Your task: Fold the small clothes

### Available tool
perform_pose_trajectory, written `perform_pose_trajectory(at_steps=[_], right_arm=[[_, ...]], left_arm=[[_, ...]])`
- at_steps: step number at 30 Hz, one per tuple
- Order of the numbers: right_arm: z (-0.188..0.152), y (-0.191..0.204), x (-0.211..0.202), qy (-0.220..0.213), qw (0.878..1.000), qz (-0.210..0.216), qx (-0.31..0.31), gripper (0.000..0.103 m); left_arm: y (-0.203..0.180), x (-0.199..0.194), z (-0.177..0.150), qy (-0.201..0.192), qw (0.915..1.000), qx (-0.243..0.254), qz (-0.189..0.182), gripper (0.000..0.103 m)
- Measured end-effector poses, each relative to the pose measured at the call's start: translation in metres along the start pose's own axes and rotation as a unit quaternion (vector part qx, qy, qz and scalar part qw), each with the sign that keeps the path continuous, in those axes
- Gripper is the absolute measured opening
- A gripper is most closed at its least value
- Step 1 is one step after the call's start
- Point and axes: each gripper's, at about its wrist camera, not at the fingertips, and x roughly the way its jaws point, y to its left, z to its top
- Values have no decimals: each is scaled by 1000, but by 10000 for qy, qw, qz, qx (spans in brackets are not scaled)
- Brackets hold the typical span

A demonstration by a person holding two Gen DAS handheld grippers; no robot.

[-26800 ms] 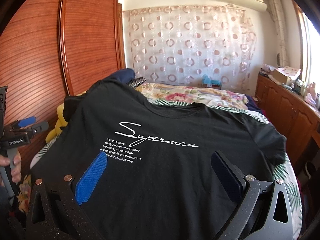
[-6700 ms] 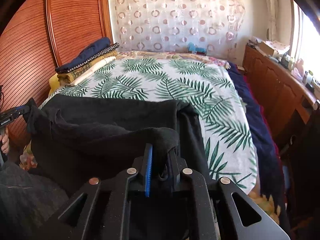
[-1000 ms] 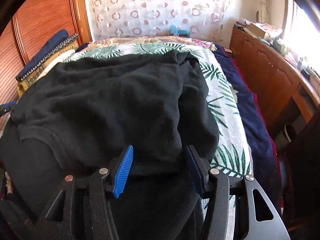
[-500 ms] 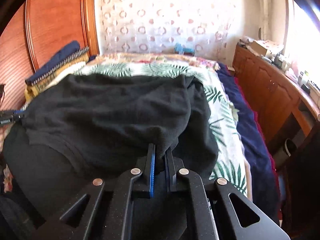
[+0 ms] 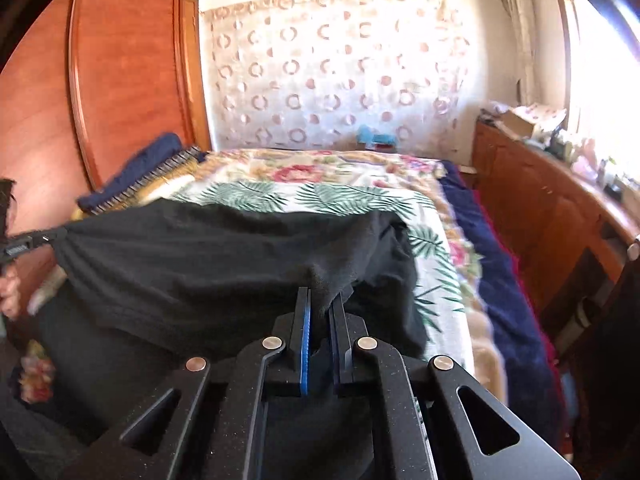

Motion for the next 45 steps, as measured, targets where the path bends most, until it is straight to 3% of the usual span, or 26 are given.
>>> perform_pose_trajectory(at_steps=[15, 21, 26, 30, 32, 35, 36, 37, 38, 43, 45], right_arm=[[-8, -3, -69, 12, 9996, 95, -269, 7], [-21, -4, -81, 370, 9991, 216, -74, 7], [-48, -9, -59, 893, 9954, 304, 168, 7], [-61, -10, -44, 1198, 9927, 74, 124, 7], [-57, -10, -42, 1243, 9922, -16, 99, 23], [-49, -11, -46, 1164, 9927, -309, 27, 38], [-45, -12, -47, 1125, 9931, -337, 21, 41], [-42, -12, -49, 1074, 9935, -373, 26, 50], [-40, -11, -51, 1014, 9939, -426, 27, 56], [-36, 6, -52, 815, 9956, -465, -79, 60], [-39, 14, -45, 748, 9960, -474, -139, 62]], left_arm=[[1, -49, -9, -208, 9997, -50, -80, 6], [6, -40, -36, 200, 9998, -81, 5, 6], [11, -16, -64, 710, 9972, -169, 158, 6], [13, -10, -78, 877, 9958, -236, 138, 7], [15, -11, -78, 880, 9957, -272, 132, 7], [14, -16, -76, 786, 9964, -300, 115, 15], [14, -18, -75, 732, 9968, -285, 144, 25], [14, -20, -73, 674, 9972, -271, 170, 35], [14, -21, -72, 618, 9976, -260, 181, 40], [19, -18, -71, 632, 9973, -322, 211, 61], [20, -14, -73, 683, 9969, -322, 202, 61]])
